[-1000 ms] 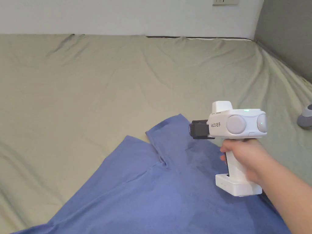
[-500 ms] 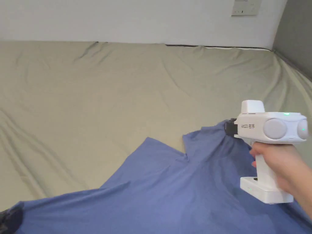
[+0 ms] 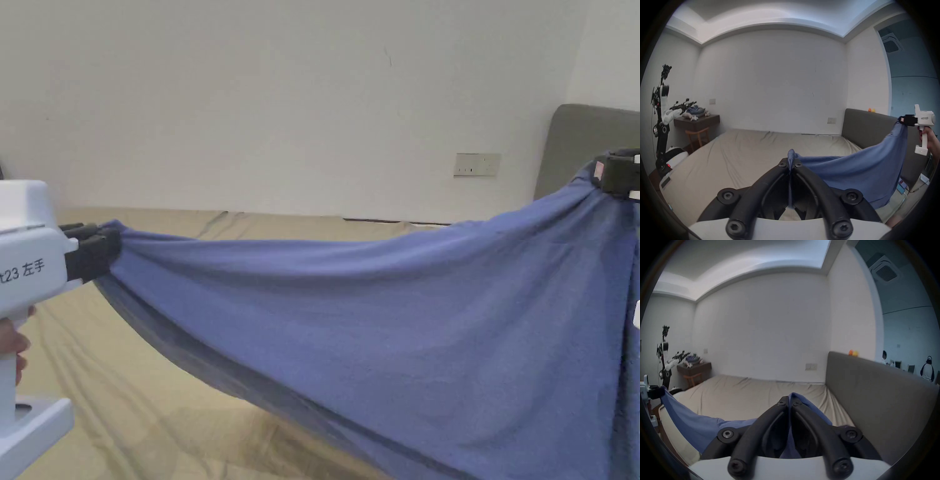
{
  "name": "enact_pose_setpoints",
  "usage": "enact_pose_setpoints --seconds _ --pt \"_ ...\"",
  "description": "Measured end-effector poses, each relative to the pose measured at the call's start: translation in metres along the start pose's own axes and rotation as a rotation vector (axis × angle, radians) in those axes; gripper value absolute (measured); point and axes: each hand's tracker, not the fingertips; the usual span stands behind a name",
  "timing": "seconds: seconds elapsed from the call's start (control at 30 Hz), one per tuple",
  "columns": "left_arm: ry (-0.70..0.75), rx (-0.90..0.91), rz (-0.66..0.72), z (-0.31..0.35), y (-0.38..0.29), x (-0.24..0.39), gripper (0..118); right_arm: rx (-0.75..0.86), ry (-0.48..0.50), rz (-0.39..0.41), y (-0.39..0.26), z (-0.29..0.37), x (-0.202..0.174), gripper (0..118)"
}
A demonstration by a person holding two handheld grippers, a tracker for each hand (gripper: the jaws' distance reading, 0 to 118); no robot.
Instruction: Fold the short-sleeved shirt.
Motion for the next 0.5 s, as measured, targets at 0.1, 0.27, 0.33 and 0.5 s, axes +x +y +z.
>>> enact_pose_setpoints --seconds 0.1,0.27,0.33,0.5 --pt "0.022 0.047 -0.05 -0.014 0.039 0.01 0 0.044 -0.032 0.002 0.036 0.011 0.014 1" --pt "0.07 0.111 -0.106 -0.05 0.092 0.02 0 0.109 -0.063 0.048 0.083 -0.004 0.023 1" --pt "0.083 0.112 -0.101 -0.076 0.112 0.021 0 0.131 -0.082 0.063 0.098 -0.025 0.023 1" --pt "0.153 0.138 -0.122 -0.143 0.15 0.018 0 0.165 -0.114 0.095 0.129 -0.097 0.021 1"
